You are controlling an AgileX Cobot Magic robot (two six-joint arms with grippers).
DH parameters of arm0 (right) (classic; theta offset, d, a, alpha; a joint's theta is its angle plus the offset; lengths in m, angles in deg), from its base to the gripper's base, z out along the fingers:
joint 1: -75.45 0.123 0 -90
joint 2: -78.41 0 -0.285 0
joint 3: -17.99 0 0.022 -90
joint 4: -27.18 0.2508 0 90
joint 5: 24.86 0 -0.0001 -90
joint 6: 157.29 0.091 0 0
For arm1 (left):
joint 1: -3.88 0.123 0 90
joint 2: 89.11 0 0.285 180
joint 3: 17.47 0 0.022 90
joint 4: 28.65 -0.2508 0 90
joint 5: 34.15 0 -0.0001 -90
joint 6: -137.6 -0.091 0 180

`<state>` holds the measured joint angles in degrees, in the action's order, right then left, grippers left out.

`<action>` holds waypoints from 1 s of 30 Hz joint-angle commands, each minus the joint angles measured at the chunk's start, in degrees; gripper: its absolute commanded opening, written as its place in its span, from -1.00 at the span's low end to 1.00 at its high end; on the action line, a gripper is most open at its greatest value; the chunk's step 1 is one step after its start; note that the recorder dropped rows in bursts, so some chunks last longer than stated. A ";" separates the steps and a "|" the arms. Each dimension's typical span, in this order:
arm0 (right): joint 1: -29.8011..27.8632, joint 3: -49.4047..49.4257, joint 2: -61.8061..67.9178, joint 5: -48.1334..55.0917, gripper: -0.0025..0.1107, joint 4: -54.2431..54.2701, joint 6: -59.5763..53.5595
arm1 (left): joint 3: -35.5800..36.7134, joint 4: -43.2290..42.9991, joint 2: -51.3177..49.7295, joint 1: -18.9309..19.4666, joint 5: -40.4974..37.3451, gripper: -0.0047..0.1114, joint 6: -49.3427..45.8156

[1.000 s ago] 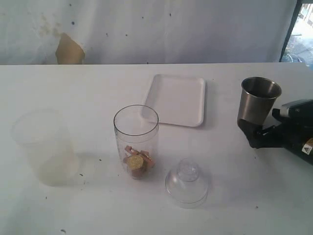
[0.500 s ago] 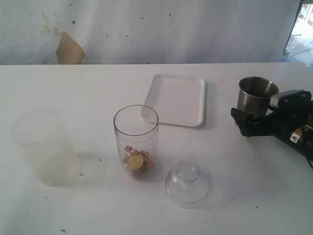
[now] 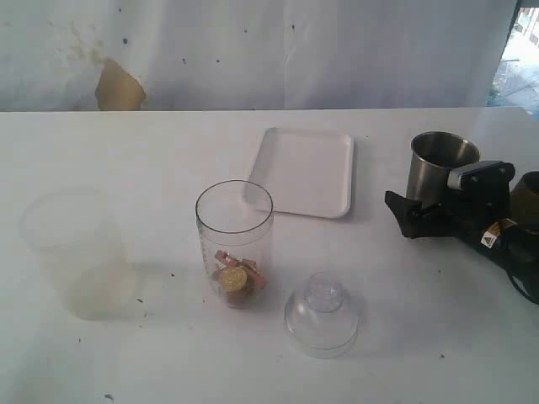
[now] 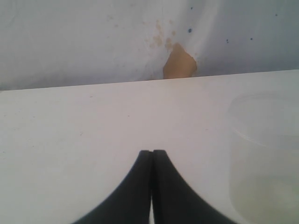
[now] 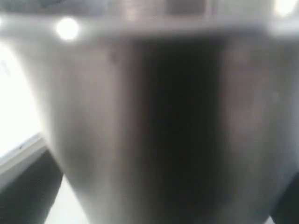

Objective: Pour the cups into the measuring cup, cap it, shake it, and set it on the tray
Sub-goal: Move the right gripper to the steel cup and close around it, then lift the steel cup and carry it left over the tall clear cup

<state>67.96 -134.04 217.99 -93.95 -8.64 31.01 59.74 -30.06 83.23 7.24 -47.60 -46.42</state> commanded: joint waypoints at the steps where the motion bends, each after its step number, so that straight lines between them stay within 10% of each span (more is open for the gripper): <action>1: 0.08 -0.20 0.20 -0.88 0.90 0.32 0.03 | 0.00 0.54 -0.12 -0.04 0.18 -0.92 0.11; 30: 0.08 -0.01 -3.70 -0.88 0.90 0.12 3.01 | 0.00 0.54 -0.12 -0.04 0.18 -0.92 0.11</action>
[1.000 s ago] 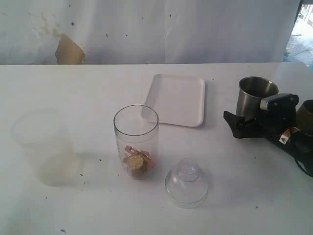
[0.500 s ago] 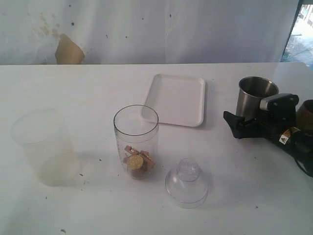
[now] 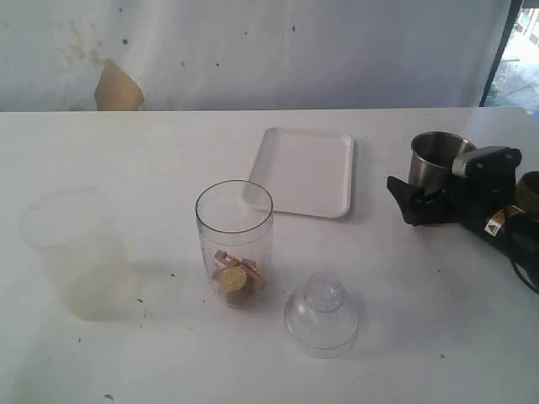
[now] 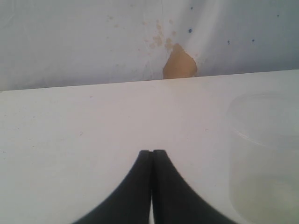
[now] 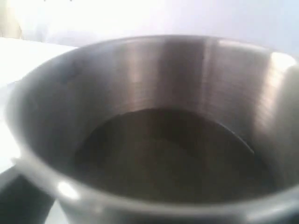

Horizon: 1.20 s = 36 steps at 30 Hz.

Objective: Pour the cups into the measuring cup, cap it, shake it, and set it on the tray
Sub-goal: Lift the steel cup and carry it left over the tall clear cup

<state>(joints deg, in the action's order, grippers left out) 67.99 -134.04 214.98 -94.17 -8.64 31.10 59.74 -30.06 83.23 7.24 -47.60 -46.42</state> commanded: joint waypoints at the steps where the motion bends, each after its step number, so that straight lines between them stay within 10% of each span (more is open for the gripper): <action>1: 0.05 -0.01 -0.69 -0.65 0.90 0.12 3.78 | 0.00 0.54 -0.12 -0.04 0.18 -0.92 0.11; 29: 0.05 -0.73 -1.35 -0.65 0.90 0.12 3.39 | 0.00 0.54 -0.12 -0.04 0.18 -0.92 0.11; 36: 0.05 -0.73 -1.35 -0.65 0.26 0.12 2.32 | 0.00 0.54 -0.12 -0.04 0.18 -0.92 0.11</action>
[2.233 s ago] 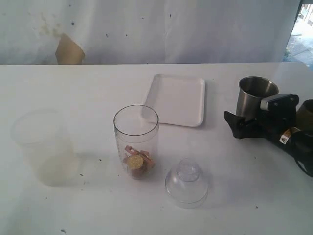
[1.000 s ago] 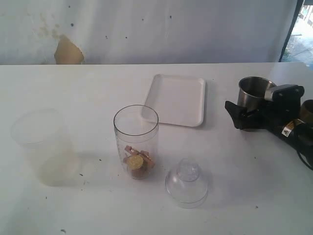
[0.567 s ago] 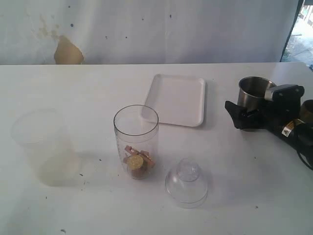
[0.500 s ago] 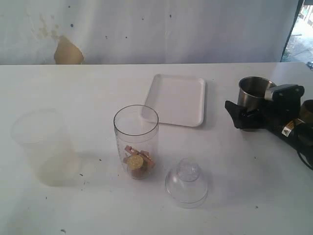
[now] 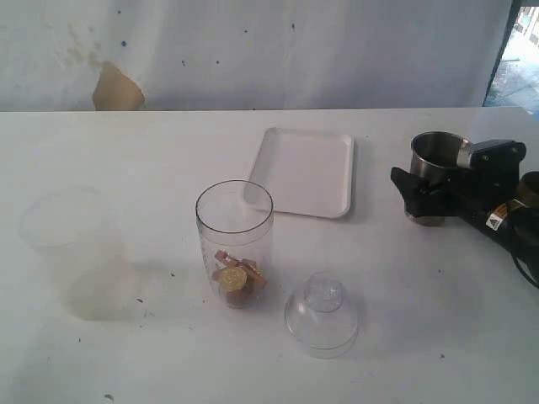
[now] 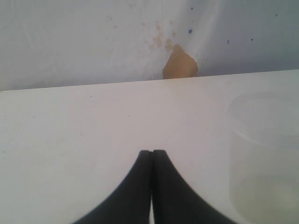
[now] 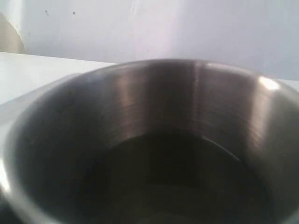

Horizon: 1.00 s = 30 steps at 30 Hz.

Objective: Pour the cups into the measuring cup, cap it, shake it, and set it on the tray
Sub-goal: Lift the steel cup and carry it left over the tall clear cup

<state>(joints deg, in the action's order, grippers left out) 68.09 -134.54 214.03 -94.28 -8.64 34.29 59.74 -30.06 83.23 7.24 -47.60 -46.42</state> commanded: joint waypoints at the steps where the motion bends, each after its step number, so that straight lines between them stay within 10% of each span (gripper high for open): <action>1: -0.05 -0.24 -0.40 -0.55 0.15 0.12 -0.87 | 0.00 0.54 -0.12 -0.04 0.18 -0.92 0.11; 12: -0.05 -0.24 -0.40 -0.55 -0.39 -0.29 2.87 | 0.00 0.54 -0.12 -0.04 0.18 -0.92 0.11; 15: -0.05 -0.24 -0.40 -0.55 -0.95 -1.11 2.54 | 0.00 0.54 -0.12 -0.04 0.18 -0.92 0.11; 30: -0.05 -0.24 -6.68 -0.55 -0.96 -8.79 8.13 | 0.00 0.54 -0.12 -0.04 0.18 -0.92 0.11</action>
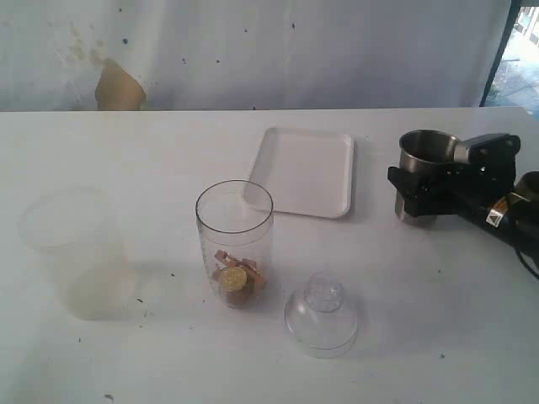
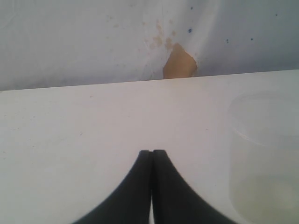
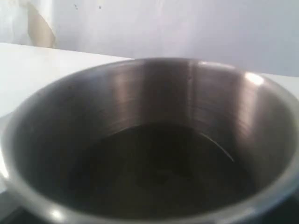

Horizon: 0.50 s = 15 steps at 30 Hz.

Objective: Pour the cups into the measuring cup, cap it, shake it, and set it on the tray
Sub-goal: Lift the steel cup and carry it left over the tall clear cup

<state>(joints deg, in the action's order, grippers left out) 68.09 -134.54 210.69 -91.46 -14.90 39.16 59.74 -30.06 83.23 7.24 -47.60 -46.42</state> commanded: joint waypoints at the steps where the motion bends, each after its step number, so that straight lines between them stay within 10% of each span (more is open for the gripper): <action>1: -0.05 -0.24 -4.15 -3.37 -0.96 -3.44 3.52 | 0.00 0.54 -0.12 -0.04 0.18 -0.92 0.11; 15: 10.17 -4.07 -11.26 -1.73 -0.96 -6.85 10.07 | 0.00 0.54 -0.12 -0.04 0.18 -0.92 0.11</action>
<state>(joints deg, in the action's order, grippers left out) 75.45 -136.15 201.25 -90.97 -22.20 47.65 59.74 -30.06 83.23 7.24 -47.60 -46.42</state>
